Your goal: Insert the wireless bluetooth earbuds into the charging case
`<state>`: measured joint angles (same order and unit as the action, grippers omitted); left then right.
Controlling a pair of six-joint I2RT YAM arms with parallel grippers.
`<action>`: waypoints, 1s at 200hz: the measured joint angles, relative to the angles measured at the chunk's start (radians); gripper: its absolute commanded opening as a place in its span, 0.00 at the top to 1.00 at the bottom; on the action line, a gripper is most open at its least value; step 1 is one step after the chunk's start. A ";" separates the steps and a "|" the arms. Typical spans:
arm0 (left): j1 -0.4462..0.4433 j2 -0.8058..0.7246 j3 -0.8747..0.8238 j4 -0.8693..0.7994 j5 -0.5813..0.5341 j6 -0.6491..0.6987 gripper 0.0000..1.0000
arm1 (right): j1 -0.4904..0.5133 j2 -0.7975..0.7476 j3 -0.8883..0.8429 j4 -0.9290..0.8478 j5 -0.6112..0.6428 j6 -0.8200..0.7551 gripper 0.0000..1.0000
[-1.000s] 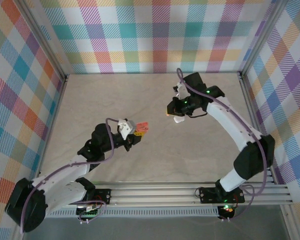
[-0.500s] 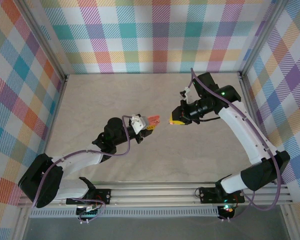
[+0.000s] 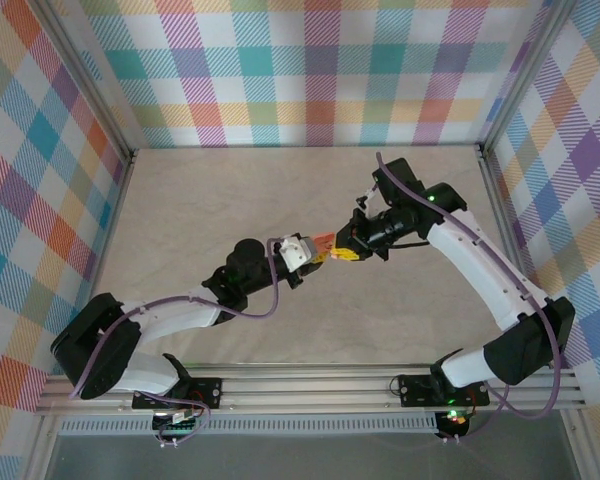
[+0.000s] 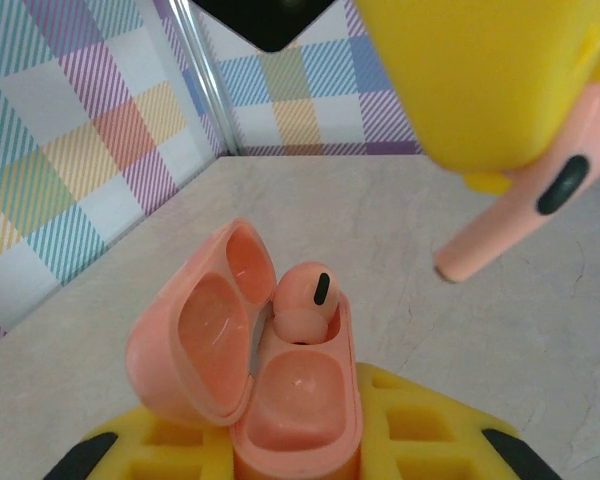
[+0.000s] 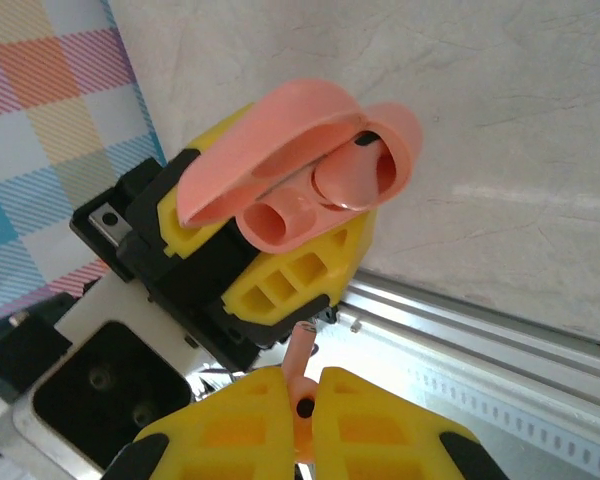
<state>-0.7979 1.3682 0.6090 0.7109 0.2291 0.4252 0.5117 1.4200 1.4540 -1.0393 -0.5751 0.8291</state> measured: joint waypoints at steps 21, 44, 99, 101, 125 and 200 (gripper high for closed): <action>-0.006 0.023 0.005 0.000 -0.017 0.011 1.00 | 0.000 0.000 -0.001 0.018 0.014 0.030 1.00; -0.007 0.031 0.011 0.000 -0.022 0.014 1.00 | 0.000 0.000 -0.001 0.022 0.026 0.044 1.00; -0.007 0.031 0.011 0.007 -0.021 0.017 1.00 | 0.012 0.023 -0.001 0.051 0.034 0.079 1.00; -0.007 0.031 0.011 0.008 -0.021 0.017 1.00 | 0.013 0.024 -0.001 0.053 0.034 0.080 1.00; -0.007 0.031 0.011 0.026 -0.009 0.017 1.00 | 0.016 0.026 -0.003 0.087 0.016 0.108 1.00; -0.007 0.029 0.011 0.037 0.049 0.009 1.00 | 0.016 0.030 -0.024 0.127 -0.009 0.140 1.00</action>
<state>-0.8047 1.3972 0.6201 0.7479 0.2779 0.4343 0.5282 1.4502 1.4300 -0.9123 -0.5842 0.9691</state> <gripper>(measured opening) 0.220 0.089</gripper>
